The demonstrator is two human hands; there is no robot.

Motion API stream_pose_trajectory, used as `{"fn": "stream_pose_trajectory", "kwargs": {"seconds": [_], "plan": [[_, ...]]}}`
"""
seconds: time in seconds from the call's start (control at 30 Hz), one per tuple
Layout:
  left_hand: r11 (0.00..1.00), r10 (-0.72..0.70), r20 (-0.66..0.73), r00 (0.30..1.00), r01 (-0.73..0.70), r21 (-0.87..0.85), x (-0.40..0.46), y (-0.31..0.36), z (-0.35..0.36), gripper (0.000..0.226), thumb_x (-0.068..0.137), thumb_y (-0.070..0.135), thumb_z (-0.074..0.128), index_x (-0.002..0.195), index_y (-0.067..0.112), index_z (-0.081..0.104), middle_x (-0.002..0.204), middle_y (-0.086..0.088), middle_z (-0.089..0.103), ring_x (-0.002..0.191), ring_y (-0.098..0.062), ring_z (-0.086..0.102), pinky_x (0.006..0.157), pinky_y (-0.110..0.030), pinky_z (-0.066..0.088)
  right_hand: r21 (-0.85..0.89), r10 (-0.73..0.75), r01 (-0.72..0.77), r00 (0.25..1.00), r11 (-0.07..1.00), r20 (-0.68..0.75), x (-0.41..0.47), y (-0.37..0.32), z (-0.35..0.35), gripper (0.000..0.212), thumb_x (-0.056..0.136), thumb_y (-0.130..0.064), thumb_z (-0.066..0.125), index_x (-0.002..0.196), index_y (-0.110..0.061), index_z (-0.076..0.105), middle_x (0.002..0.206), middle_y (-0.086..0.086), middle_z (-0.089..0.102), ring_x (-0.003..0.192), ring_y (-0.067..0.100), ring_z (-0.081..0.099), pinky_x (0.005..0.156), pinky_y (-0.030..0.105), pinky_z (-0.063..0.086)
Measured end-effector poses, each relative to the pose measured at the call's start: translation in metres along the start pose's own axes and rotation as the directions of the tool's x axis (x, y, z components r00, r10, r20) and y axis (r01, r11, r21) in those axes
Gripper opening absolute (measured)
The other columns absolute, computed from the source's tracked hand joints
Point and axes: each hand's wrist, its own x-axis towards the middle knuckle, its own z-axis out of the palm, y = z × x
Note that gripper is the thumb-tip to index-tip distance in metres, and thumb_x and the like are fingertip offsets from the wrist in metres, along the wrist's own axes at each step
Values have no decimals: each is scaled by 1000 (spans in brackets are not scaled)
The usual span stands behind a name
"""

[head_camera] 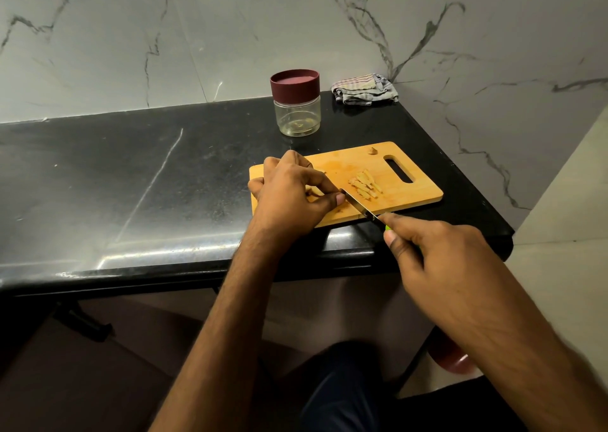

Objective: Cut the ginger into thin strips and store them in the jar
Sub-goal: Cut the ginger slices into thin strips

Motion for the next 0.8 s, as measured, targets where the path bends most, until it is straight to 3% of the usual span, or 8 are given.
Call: {"fn": "stream_pose_trajectory", "kwargs": {"seconds": [0.13,0.23,0.43,0.67,0.8], "plan": [[1000,-2,13,1000,2,-3,1,-1,0,10,79,49,79,77,43,71,106,15,42,112,-9,27,98,-44,24,-50,7,-7,1000,999,-14,11,-1,3,37,98,-37,45,135,-39,50,104,-8,66,77,3,48,62,16,40],[1000,8,-4,1000,-8,-1,0,-1,0,10,79,49,79,79,41,73,107,14,44,112,-8,28,99,-45,24,-83,26,-26,1000,996,3,16,-4,4,38,98,-39,45,136,-42,48,106,-9,64,78,3,44,60,17,35],[1000,-2,4,1000,2,1,-1,1,-2,10,79,49,79,76,43,71,106,14,44,111,-9,29,102,-49,26,-138,12,-8,1000,990,28,16,-3,6,39,98,-41,45,137,-44,46,113,-11,62,95,8,54,75,24,45],[1000,-7,2,1000,7,-15,-2,1,-2,11,79,49,78,77,44,69,106,14,44,112,-10,29,103,-49,26,-138,37,-36,999,990,5,6,7,4,40,97,-44,45,137,-49,41,98,-14,55,81,2,41,64,20,38],[1000,-2,-21,1000,1,-3,-2,0,1,21,80,47,79,94,44,64,115,14,41,121,-11,28,107,-48,20,-172,29,-27,1000,985,9,7,7,5,42,97,-43,43,139,-50,37,87,-17,39,83,2,41,61,21,35]]}}
